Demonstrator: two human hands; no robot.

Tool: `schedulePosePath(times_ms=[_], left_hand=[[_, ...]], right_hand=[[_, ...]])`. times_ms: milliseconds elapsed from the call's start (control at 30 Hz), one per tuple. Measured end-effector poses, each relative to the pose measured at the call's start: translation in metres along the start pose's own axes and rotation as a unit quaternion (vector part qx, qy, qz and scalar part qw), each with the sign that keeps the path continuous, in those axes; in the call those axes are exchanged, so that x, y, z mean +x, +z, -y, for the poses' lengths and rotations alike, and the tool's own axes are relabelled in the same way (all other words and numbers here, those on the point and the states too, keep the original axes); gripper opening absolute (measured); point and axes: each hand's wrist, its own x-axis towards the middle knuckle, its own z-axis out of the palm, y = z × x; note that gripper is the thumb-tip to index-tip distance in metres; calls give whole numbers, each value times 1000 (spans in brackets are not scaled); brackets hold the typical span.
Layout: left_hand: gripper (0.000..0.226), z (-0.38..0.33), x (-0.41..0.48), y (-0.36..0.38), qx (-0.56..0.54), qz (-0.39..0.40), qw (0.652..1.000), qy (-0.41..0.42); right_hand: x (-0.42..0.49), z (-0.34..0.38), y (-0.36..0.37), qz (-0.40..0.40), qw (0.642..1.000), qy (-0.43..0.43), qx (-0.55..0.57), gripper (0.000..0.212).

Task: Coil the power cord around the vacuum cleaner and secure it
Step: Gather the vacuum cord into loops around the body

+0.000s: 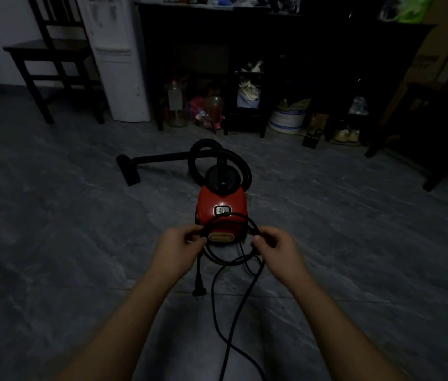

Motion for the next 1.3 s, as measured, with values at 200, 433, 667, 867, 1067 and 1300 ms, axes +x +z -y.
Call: schedulePosePath(times_ms=[200, 433, 667, 867, 1067, 1300], left_hand=[[25, -8, -2, -4, 32, 2, 998, 61], [41, -20, -11, -15, 117, 4, 987, 113], [50, -25, -14, -18, 143, 19, 982, 124], [30, -27, -15, -18, 137, 29, 982, 126], [15, -28, -12, -16, 75, 27, 993, 86], [9, -21, -8, -18, 73, -44, 995, 49]], right_hand=[[-6, 14, -6, 35, 998, -41, -25, 21], [-7, 19, -4, 55, 995, -55, -69, 37], [-5, 16, 5, 49, 993, -64, -82, 27], [-7, 28, 9, 85, 995, -37, -18, 30], [-4, 28, 10, 60, 998, 5, 33, 30], [-5, 22, 5, 94, 995, 24, -17, 37]])
